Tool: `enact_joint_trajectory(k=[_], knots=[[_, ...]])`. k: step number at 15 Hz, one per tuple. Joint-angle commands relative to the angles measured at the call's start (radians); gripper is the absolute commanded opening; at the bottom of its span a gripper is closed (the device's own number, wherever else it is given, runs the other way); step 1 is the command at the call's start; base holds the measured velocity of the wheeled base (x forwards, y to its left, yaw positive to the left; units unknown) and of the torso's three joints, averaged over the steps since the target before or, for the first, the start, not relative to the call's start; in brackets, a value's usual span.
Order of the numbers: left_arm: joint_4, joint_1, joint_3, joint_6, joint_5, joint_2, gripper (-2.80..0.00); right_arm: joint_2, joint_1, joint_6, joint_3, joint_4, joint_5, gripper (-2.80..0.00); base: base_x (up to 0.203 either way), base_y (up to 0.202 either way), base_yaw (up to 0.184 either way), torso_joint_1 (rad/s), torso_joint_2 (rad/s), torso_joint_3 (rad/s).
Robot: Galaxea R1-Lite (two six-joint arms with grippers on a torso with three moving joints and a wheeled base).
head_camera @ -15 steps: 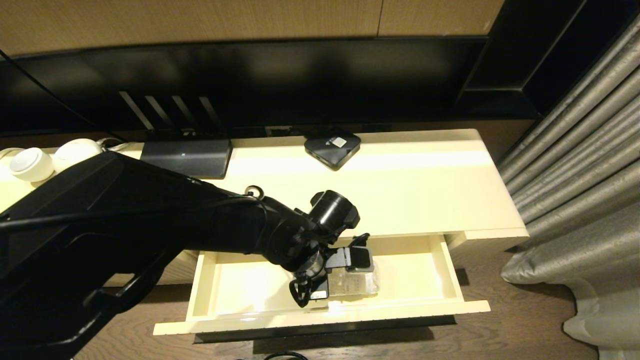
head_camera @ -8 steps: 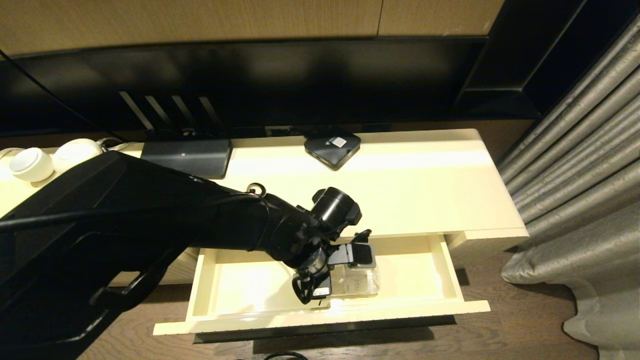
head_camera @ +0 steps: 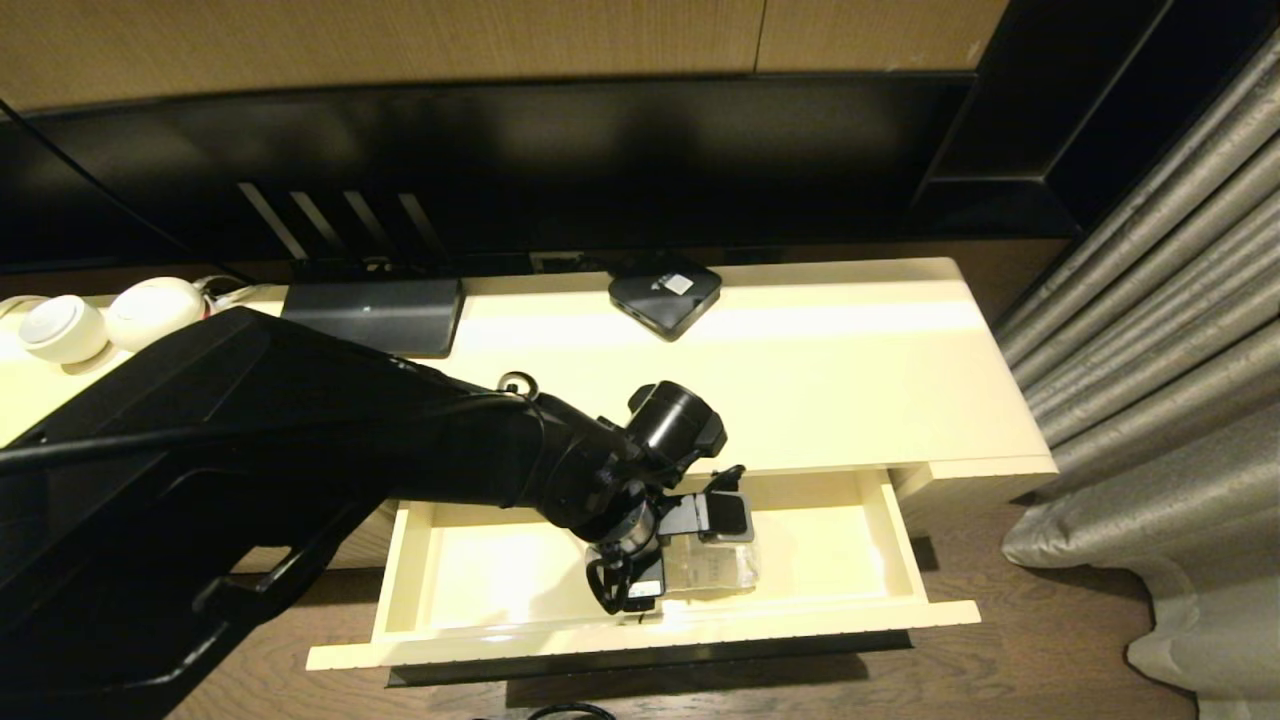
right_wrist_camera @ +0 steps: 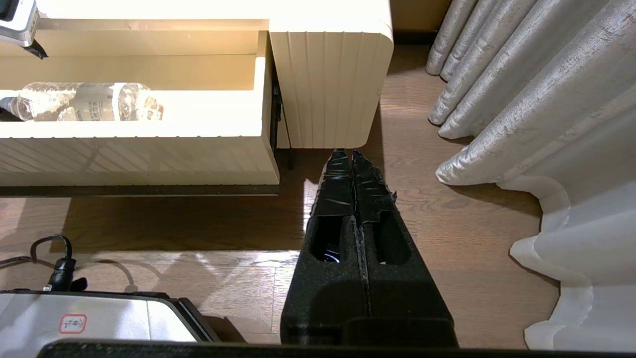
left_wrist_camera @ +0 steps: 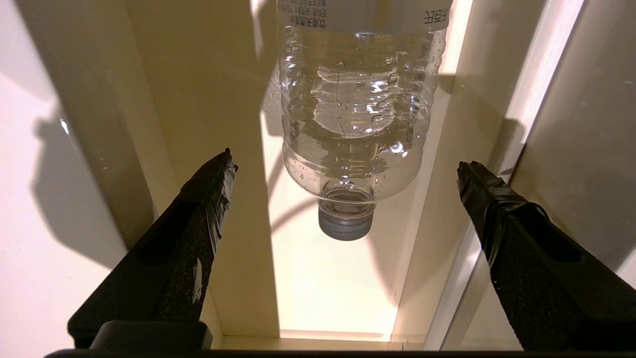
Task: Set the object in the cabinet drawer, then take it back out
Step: Take the mineral water out of the drawer and put it on the table
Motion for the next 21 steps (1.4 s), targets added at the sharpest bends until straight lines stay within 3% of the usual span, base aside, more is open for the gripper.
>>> enact_joint_trajectory(k=[1,21], knots=[[0.001,0.000,-0.003,0.004,0.003,0.003,0.00,0.001,0.000,0.000,0.000,0.000,0.000,-2.80,0.000,0.000,0.000,0.000,0.00,0.000],[0.009,-0.010,-0.075,0.004,0.003,0.077,0.00,0.001,0.000,0.000,0.000,0.000,0.001,-2.80,0.000,0.000,0.000,0.000,0.00,0.000]])
